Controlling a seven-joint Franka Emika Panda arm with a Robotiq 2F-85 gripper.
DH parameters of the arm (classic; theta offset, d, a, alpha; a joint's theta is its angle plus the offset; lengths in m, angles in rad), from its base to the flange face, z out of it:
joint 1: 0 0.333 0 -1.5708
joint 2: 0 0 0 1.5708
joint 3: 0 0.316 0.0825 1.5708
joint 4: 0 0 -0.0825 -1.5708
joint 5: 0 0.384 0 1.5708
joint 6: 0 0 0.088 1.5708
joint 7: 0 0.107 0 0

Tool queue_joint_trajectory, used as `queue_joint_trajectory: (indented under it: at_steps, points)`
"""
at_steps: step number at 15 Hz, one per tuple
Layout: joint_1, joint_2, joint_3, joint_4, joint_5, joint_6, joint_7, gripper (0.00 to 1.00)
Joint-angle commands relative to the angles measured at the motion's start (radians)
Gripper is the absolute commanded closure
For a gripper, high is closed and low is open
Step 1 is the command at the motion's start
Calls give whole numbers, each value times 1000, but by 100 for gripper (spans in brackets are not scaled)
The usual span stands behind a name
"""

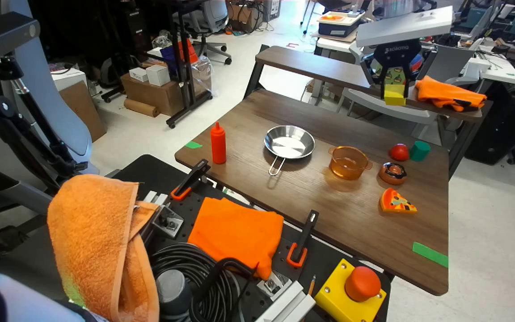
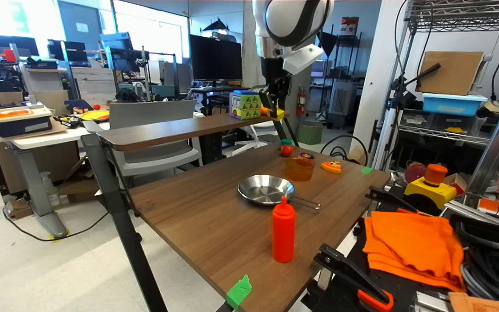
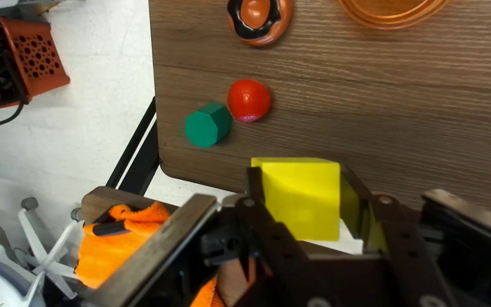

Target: Pick up the yellow object from the table and put it in the pot

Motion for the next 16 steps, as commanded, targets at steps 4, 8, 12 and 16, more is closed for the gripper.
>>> queue_joint_trajectory:
  at_steps: [4, 8, 12, 16]
  points:
    - [-16, -15, 40, -37, 24, 110, -125, 80]
    - [-37, -17, 76, -35, 58, 142, -202, 80]
    - [-59, -33, 105, -52, 96, 176, -259, 80]
    - [-106, -61, 161, -84, 143, 240, -376, 80]
